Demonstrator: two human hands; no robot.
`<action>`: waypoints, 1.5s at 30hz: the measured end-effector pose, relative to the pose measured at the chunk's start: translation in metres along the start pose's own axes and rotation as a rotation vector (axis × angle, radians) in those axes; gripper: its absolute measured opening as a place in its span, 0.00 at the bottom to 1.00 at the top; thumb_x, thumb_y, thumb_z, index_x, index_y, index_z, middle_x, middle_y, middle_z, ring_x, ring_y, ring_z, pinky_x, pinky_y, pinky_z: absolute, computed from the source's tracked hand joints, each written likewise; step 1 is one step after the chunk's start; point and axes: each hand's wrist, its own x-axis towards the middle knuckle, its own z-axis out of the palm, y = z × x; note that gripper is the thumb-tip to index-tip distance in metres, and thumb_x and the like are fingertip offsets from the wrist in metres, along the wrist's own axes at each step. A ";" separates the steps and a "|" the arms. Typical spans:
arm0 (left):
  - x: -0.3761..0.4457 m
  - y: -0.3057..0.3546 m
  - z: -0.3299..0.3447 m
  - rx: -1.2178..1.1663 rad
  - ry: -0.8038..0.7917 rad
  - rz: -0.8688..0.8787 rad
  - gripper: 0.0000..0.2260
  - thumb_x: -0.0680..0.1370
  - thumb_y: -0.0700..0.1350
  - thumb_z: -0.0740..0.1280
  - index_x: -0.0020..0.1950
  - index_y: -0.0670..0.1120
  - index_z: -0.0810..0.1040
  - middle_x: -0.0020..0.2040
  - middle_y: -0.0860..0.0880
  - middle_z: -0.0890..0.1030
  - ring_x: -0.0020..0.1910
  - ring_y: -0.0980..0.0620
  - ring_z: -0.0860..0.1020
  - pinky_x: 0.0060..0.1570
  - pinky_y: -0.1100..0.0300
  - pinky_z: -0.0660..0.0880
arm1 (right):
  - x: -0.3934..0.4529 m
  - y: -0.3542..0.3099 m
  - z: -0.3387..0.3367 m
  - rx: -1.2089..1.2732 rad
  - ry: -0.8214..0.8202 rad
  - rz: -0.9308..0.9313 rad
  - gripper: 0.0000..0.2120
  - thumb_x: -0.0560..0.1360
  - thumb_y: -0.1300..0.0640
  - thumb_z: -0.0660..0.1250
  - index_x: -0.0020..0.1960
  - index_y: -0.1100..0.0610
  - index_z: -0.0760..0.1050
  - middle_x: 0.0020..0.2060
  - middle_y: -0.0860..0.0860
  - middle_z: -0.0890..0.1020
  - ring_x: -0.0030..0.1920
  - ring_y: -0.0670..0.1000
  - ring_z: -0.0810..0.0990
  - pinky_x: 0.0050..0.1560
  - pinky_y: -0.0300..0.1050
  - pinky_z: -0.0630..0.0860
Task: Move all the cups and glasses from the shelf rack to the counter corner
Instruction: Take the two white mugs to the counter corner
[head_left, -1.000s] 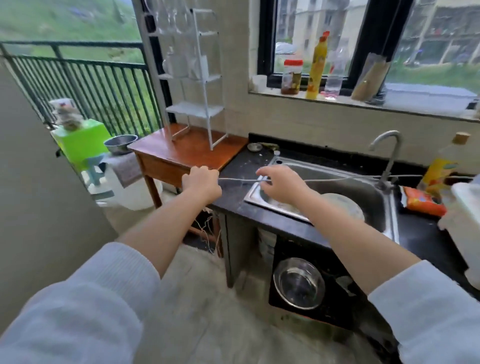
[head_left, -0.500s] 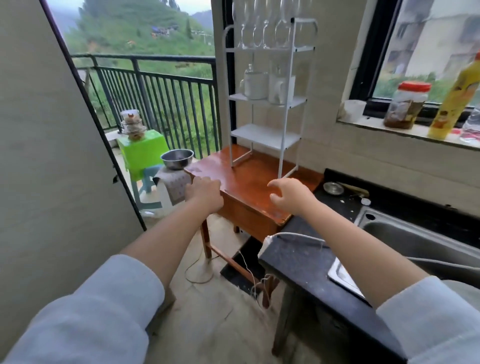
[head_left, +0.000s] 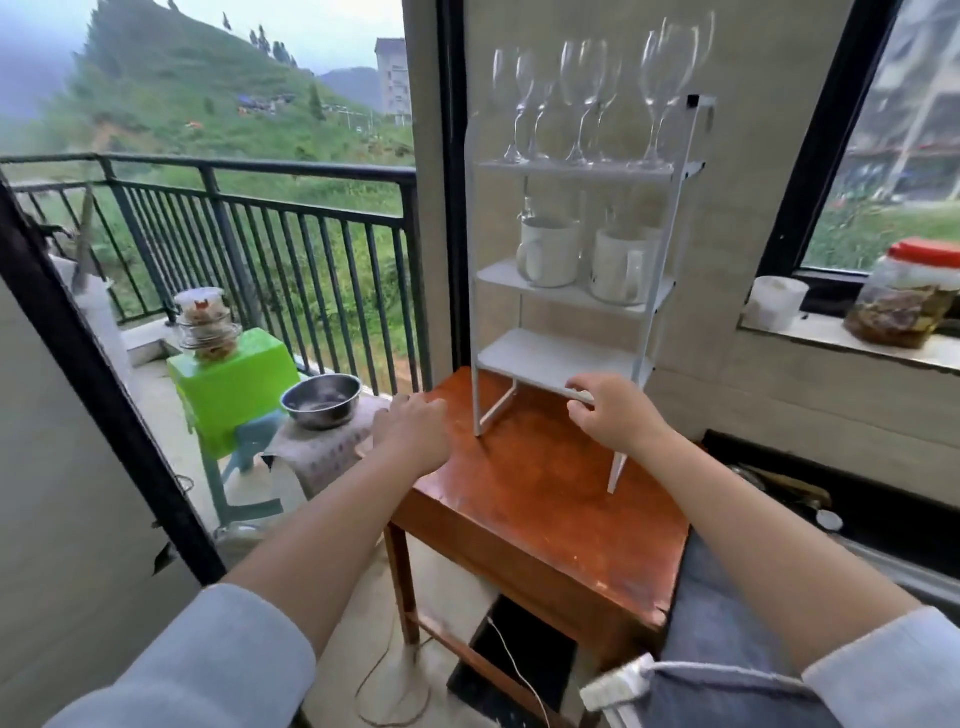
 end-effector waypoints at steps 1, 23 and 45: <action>0.018 -0.002 -0.001 -0.005 0.013 0.019 0.17 0.76 0.42 0.57 0.65 0.46 0.70 0.65 0.43 0.72 0.66 0.43 0.67 0.60 0.49 0.68 | 0.017 0.001 -0.001 -0.006 0.017 0.006 0.19 0.76 0.59 0.59 0.66 0.61 0.70 0.65 0.57 0.76 0.66 0.56 0.72 0.66 0.49 0.68; 0.259 0.075 -0.061 -1.203 0.138 0.150 0.06 0.75 0.42 0.64 0.40 0.44 0.71 0.36 0.48 0.73 0.34 0.51 0.70 0.25 0.67 0.66 | 0.168 0.026 -0.024 0.264 0.823 0.232 0.21 0.68 0.68 0.67 0.59 0.69 0.66 0.63 0.62 0.66 0.63 0.59 0.67 0.59 0.50 0.72; 0.279 0.051 -0.060 -1.969 -0.033 0.016 0.16 0.69 0.30 0.61 0.26 0.45 0.64 0.23 0.51 0.64 0.26 0.52 0.59 0.26 0.62 0.58 | 0.176 0.010 -0.041 0.947 0.787 0.644 0.14 0.73 0.62 0.64 0.30 0.58 0.67 0.20 0.50 0.68 0.25 0.49 0.64 0.20 0.36 0.62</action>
